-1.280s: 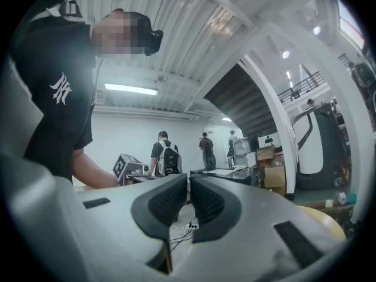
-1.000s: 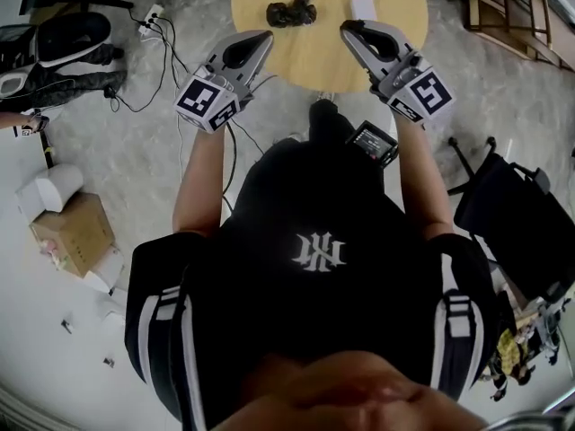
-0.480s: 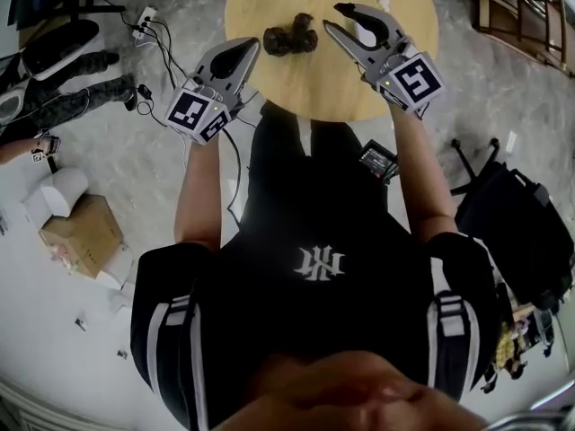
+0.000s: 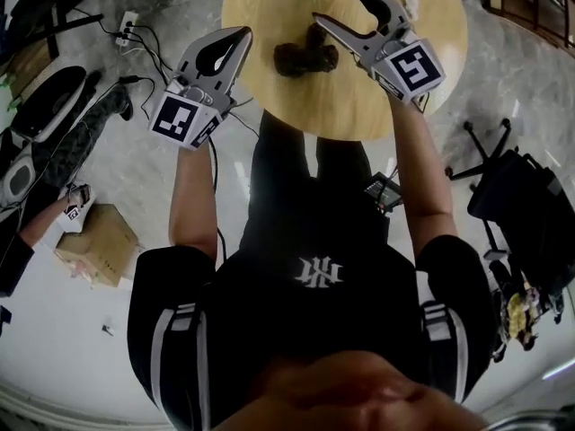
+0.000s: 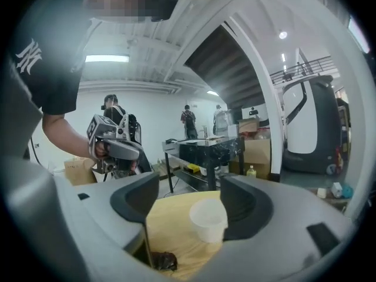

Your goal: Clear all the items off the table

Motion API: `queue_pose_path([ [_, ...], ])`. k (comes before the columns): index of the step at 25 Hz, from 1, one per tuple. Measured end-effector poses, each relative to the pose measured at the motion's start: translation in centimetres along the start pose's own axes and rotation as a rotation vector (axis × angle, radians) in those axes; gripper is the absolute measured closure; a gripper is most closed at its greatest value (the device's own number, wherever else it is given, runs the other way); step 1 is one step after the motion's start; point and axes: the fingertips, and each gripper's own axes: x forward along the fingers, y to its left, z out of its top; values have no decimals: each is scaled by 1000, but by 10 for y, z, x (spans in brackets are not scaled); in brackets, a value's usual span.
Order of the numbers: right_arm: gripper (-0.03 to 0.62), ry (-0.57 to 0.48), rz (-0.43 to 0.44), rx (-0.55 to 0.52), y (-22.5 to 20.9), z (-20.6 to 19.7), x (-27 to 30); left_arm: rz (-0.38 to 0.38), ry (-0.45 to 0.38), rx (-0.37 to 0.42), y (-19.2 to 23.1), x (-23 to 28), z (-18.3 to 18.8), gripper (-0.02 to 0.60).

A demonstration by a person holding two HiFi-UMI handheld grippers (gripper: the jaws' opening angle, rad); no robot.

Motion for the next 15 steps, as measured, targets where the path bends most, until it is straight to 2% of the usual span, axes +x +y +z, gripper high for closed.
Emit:
queue_pose_path([
  [1,233,11,-11,5,-5,-8,6,-13,1,1,3,5,-4,569],
  [3,168,35,-30,17,-12,-24,17,-39,7,8,6,14,-12,569],
  [8,164,72,-40,0,-22,-48,38,-66,0,28,15,37,-25,569],
  [13,164,228,-71,-46,-33,-85,56,-71,-4,2,31,45,-38,568],
  [15,164,251,-68,-53,-34,-91,53,-68,-12,4,26,47,-39,568],
])
